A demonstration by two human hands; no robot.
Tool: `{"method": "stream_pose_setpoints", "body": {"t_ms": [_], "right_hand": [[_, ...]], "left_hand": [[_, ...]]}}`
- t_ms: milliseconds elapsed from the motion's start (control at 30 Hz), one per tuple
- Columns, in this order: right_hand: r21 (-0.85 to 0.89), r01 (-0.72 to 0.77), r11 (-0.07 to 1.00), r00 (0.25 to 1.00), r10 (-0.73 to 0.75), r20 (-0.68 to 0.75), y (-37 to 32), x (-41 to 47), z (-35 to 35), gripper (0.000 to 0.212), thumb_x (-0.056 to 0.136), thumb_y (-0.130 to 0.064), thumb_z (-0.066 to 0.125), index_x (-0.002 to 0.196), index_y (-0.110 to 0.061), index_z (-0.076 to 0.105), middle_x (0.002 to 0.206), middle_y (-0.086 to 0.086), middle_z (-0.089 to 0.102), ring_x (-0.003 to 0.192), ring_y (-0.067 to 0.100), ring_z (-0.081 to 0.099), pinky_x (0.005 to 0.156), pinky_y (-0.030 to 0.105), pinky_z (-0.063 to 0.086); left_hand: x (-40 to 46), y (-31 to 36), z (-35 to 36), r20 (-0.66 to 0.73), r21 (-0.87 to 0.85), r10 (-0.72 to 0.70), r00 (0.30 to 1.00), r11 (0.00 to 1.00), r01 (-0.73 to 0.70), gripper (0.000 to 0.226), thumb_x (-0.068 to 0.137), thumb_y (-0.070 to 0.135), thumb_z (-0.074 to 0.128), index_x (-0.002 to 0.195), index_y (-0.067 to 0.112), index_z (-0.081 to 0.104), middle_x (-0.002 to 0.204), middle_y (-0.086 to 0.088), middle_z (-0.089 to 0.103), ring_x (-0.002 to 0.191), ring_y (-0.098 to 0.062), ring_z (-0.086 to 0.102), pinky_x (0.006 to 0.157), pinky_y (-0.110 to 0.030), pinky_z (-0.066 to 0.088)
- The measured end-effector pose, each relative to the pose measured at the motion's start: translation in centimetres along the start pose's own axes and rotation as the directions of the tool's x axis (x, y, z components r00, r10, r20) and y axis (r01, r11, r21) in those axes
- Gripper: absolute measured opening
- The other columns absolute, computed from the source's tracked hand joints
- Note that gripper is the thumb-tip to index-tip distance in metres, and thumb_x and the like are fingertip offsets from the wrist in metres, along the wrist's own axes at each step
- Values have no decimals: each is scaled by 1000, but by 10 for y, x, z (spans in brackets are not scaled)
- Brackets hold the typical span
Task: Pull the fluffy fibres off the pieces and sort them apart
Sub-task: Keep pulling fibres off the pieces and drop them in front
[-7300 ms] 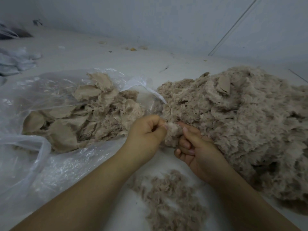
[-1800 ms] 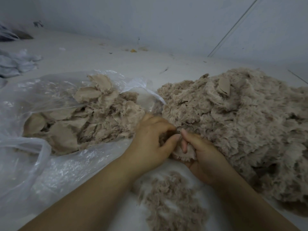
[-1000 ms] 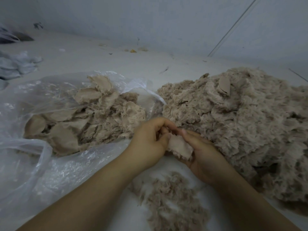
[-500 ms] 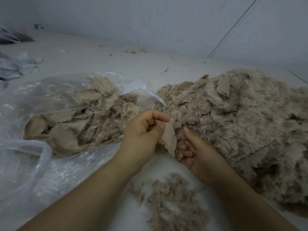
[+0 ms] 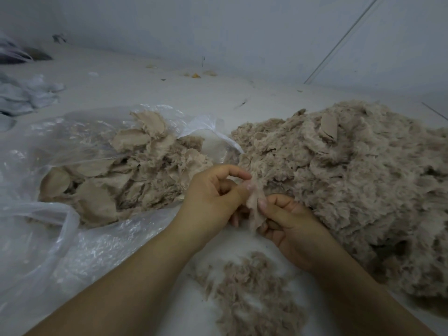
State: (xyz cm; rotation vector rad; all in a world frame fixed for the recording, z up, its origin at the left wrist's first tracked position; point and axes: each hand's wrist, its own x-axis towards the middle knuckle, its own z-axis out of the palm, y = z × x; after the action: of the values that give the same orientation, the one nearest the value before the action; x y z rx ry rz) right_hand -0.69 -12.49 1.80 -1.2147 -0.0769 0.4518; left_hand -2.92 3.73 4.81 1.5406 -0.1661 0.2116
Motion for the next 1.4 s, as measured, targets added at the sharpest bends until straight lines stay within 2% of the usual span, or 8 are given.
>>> {"method": "stream_pose_setpoints", "body": {"t_ms": [267, 500, 667, 800, 1000, 1100, 1233, 1400], "right_hand": [[56, -8, 998, 1000, 6, 22, 2, 0, -1, 28, 79, -23, 64, 91, 2, 63, 83, 19, 67, 73, 25, 64, 64, 30, 57], [79, 24, 997, 998, -19, -63, 4, 4, -1, 16, 67, -29, 74, 60, -18, 63, 64, 4, 37, 51, 8, 36, 51, 21, 48], [116, 39, 992, 997, -32, -67, 7, 6, -3, 17, 70, -29, 73, 60, -18, 65, 60, 2, 35, 48, 7, 34, 52, 22, 48], [125, 36, 991, 998, -28, -64, 9, 7, -4, 19, 74, -30, 70, 62, -16, 66, 46, -4, 28, 42, 6, 30, 54, 22, 49], [122, 38, 992, 998, -32, -51, 6, 5, -3, 22, 76, -26, 67, 77, -6, 59, 46, -4, 32, 41, 4, 34, 54, 22, 50], [93, 42, 995, 999, -41, -15, 5, 4, -3, 20, 81, -24, 61, 82, -4, 55, 46, -6, 46, 41, 3, 45, 55, 20, 50], [101, 31, 994, 1000, -30, -7, 4, 4, -3, 23, 79, -25, 63, 88, -3, 59, 47, -6, 42, 42, 3, 42, 55, 21, 50], [63, 41, 997, 998, -44, 48, 1, 2, -3, 41, 78, -18, 61, 118, -6, 57, 56, -9, 63, 46, 1, 56, 55, 19, 51]], "left_hand": [[-3, -6, 0, 156, 277, 228, 961, 924, -264, 29, 86, -10, 63, 98, 13, 77, 81, 11, 73, 69, 1, 67, 63, -14, 51], [6, -4, -18, -166, 753, 581, 797, 597, -278, 24, 90, -3, 55, 104, 4, 73, 88, 0, 63, 77, -4, 50, 73, -5, 38], [19, -6, -42, -195, 960, 164, 967, 234, 154, 17, 83, 4, 53, 93, 0, 66, 100, -20, 52, 90, -37, 52, 70, -36, 38], [14, -2, -37, -263, 963, -28, 964, -70, 260, 20, 80, 11, 52, 94, 5, 65, 107, -16, 48, 99, -35, 53, 70, -36, 43], [10, 0, -20, -22, 976, 299, 954, 214, -44, 10, 81, 14, 58, 75, 7, 59, 81, -8, 47, 67, -29, 50, 52, -30, 29], [4, -9, -7, 66, 907, 94, 993, 408, -99, 32, 87, 47, 57, 77, 16, 60, 82, 2, 45, 68, -18, 51, 53, -30, 39], [4, -19, -2, 170, 947, -37, 985, 283, -153, 21, 92, 30, 56, 79, 15, 50, 87, -2, 40, 84, -26, 53, 64, -34, 42], [9, -16, -3, 96, 680, 6, 995, 730, -70, 13, 92, 11, 60, 79, 8, 63, 62, 0, 55, 54, -8, 50, 54, -26, 41]]}}
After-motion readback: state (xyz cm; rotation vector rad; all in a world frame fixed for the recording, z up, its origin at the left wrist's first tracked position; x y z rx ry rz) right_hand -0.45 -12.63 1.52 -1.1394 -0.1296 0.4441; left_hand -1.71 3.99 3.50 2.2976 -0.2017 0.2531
